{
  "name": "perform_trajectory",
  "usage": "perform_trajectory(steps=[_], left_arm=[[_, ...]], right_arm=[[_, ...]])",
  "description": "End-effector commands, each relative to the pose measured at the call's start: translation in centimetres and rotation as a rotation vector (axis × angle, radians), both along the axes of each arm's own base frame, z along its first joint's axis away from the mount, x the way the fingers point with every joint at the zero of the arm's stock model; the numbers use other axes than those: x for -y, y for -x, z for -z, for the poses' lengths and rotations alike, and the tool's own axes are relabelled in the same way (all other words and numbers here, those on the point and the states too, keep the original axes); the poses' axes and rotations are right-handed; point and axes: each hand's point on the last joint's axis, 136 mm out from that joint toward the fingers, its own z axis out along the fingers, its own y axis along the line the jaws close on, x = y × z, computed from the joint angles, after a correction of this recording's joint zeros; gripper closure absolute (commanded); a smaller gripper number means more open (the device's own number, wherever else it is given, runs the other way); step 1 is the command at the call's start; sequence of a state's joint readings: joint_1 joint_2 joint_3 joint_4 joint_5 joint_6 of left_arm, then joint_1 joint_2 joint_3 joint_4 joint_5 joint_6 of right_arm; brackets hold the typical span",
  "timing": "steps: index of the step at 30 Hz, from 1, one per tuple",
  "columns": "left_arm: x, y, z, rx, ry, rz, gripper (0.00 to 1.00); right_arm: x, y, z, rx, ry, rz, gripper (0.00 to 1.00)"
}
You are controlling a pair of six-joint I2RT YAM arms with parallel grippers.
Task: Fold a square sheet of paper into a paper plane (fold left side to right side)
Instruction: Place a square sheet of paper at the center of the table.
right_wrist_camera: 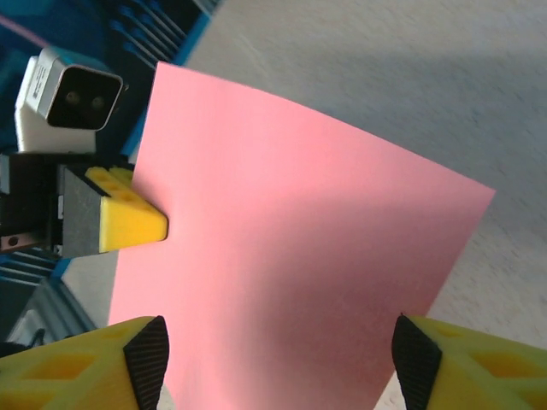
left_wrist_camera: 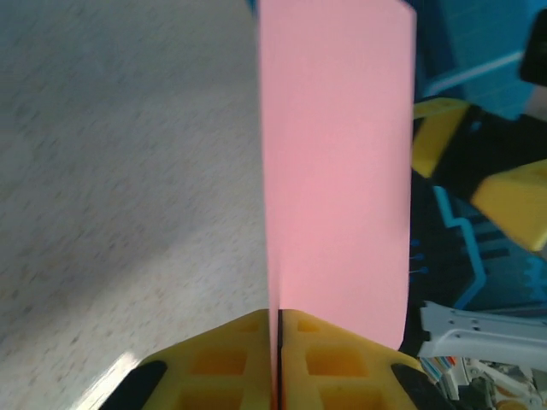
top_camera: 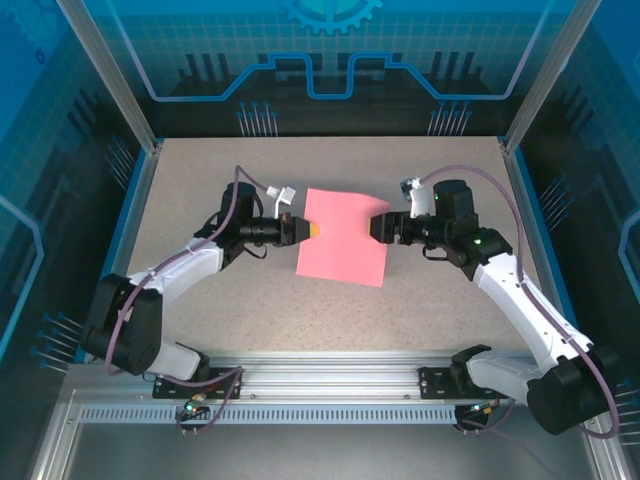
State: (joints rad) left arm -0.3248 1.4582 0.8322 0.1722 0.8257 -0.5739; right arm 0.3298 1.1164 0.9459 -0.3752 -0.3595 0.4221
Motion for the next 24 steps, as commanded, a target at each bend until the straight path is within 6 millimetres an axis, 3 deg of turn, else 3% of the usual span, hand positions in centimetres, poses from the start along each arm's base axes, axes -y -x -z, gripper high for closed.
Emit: perform_trajectory(steps=[1,6,10,18,24], left_arm=[[-0.4,-0.3,4.2,-0.091,-0.073,-0.057,0.91],[-0.9,-0.3,9.6,-0.227,-0.159,-0.098,0.91],[-1.7,0.1,12.5,-0.313,-0.24,-0.115,0.91],[-2.9,0.6,13.5,-0.366,-0.328,-0.154,0.9],[-3.2,0.9,13.6,-0.39,-0.332,-0.179,0.89]], right_arm=[[1.9,-0.3,2.9,-0.045,0.071,0.098,0.25],[2.2,0.1,7.1,-0.135,0.058,0.148,0.27],[1.6,0.3,9.9,-0.21,0.012,0.181,0.44],[-1.2,-0.1,14.1,-0.327,0.012,0.173,0.81],[-3.2,-0.8,17.0,-0.417,0.049,0.144,0.92]])
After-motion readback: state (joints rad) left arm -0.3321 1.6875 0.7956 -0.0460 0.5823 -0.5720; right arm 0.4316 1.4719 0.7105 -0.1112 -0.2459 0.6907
